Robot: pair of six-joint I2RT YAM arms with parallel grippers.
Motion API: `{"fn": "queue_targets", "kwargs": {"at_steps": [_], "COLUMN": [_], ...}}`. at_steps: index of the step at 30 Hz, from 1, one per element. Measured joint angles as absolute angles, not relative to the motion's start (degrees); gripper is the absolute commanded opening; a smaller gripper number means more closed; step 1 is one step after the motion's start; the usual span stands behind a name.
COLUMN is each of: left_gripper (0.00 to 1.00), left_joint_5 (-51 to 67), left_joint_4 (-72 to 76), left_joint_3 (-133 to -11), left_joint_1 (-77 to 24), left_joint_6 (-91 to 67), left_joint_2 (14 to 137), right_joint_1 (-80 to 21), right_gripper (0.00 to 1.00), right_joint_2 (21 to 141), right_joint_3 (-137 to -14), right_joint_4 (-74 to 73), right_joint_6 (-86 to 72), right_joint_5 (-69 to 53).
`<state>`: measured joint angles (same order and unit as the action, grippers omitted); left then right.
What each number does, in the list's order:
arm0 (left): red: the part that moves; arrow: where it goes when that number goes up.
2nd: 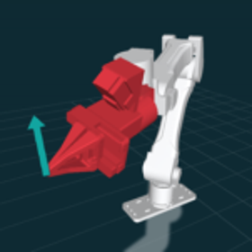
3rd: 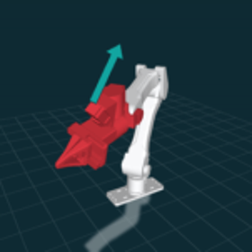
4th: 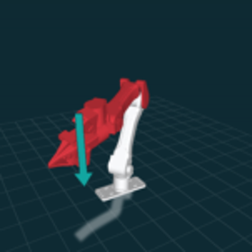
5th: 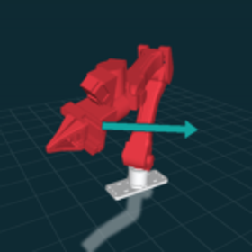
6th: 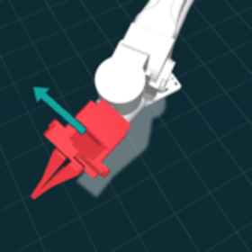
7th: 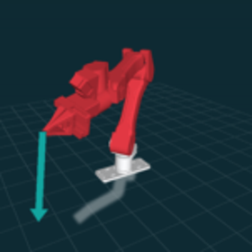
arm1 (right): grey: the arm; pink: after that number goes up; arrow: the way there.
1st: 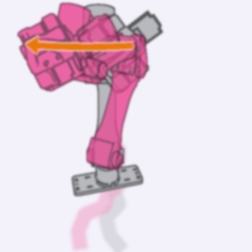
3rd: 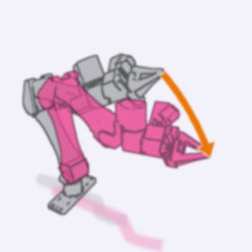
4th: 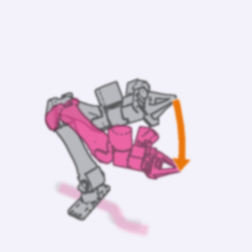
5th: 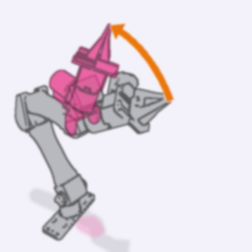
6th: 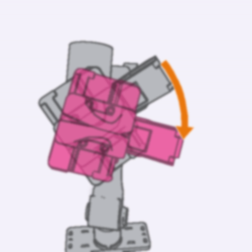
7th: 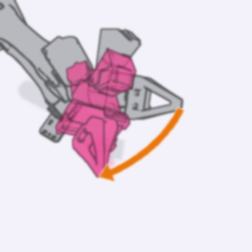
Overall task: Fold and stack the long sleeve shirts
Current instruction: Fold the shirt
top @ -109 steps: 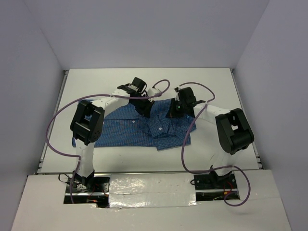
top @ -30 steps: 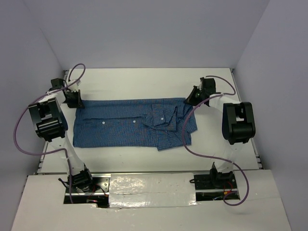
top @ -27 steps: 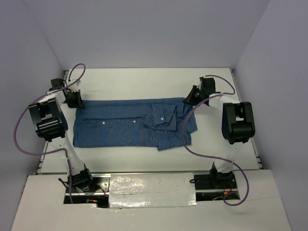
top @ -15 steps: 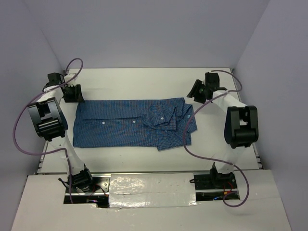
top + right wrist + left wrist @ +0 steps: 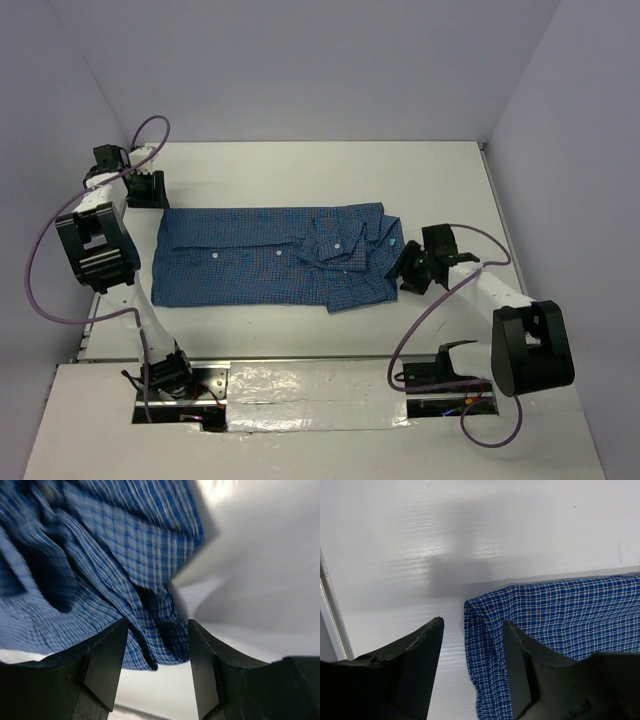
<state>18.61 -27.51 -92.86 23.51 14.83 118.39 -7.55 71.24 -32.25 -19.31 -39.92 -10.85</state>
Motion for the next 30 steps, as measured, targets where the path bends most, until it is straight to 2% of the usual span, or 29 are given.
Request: {"fn": "queue_targets", "kwargs": {"at_steps": [4, 5, 7, 8, 9, 13, 17, 19, 20, 23, 25, 27, 30], "left_gripper": [0.63, 0.63, 0.63, 0.63, 0.63, 0.64, 0.64, 0.64, 0.64, 0.63, 0.63, 0.64, 0.64], "left_joint_5": [18.15, 18.00, 17.56, 17.17, 16.75, 16.08, 15.44, 15.38, 15.44, 16.25, 16.97, 17.28, 17.67], "left_joint_4": [-27.64, -27.68, -27.88, -28.10, -28.27, -29.10, -30.76, -31.55, -31.92, -33.21, -34.30, -35.22, -36.99], "left_joint_3": [-92.90, -92.90, -92.90, -92.90, -92.90, -92.82, -92.62, -92.51, -92.42, -91.48, -90.54, -88.55, -84.71], "left_joint_1": [23.51, 23.51, 23.51, 23.51, 23.51, 23.70, 24.12, 24.23, 24.25, 24.27, 24.12, 23.68, 22.24], "left_joint_6": [14.83, 14.83, 14.87, 14.87, 14.92, 15.22, 16.62, 17.32, 17.82, 19.51, 21.04, 22.61, 24.97], "left_joint_2": [118.43, 118.43, 118.43, 118.43, 118.43, 118.10, 116.49, 115.18, 114.43, 111.81, 110.26, 108.73, 107.07], "right_joint_1": [-10.39, -10.83, -11.31, -11.35, -11.16, -8.49, -4.14, -2.90, -2.57, -2.04, -1.87, -1.54, -0.64], "right_gripper": [0.54, 0.39, 0.20, 0.05, 0.01, 0.00, 0.00, 0.06, 0.21, 0.52, 0.59, 0.61, 0.64], "right_joint_2": [71.99, 72.31, 73.89, 74.98, 75.90, 82.15, 95.37, 103.18, 107.55, 121.86, 130.08, 135.81, 137.47], "right_joint_3": [-29.85, -29.82, -29.80, -29.82, -30.06, -35.57, -50.76, -61.69, -68.03, -91.57, -106.54, -117.95, -122.76], "right_joint_4": [-18.31, -17.72, -16.32, -15.90, -15.64, -16.71, -20.12, -22.20, -23.70, -28.27, -30.74, -34.02, -36.36], "right_joint_6": [-42.76, -43.24, -44.16, -44.53, -44.88, -44.14, -40.58, -38.61, -37.45, -34.26, -32.86, -32.25, -32.12], "right_joint_5": [-12.40, -12.45, -12.36, -12.49, -12.64, -12.29, -10.04, -9.19, -8.80, -8.05, -7.42, -7.07, -7.07]}}
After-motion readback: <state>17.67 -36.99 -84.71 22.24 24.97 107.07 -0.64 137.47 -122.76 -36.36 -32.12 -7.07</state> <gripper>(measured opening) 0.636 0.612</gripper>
